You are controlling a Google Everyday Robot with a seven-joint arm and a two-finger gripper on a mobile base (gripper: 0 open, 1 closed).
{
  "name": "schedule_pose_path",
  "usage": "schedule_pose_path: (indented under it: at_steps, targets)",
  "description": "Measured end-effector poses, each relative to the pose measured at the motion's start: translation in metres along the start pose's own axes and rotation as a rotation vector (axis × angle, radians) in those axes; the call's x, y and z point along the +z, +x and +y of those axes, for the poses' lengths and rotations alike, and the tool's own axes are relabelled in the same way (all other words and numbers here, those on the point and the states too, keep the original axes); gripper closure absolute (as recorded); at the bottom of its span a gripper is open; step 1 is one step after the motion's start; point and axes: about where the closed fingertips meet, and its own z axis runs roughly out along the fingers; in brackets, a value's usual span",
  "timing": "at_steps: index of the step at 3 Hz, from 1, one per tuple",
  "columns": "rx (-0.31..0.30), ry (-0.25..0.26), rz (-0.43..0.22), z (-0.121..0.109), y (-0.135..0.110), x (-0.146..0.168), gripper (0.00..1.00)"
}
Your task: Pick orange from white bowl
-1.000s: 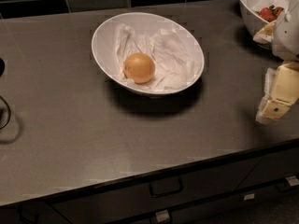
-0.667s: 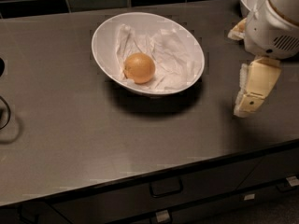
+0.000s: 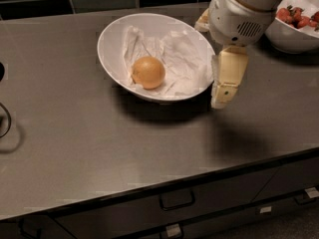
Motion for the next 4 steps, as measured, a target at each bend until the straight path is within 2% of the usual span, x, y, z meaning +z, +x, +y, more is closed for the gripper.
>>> schedule_pose_path:
  at_steps: [1,2,3,4]
  targets:
    - [0.0,0.001,0.0,0.0,0.0,0.0,0.0]
    - [-0.016,0.035,-0.01,-0.01,-0.007,-0.005,0.0]
    - [-0.063,0.075,-0.039,-0.034,-0.024,-0.001,0.0]
    - [-0.115,0.072,-0.068,-0.053,-0.041,0.014,0.0]
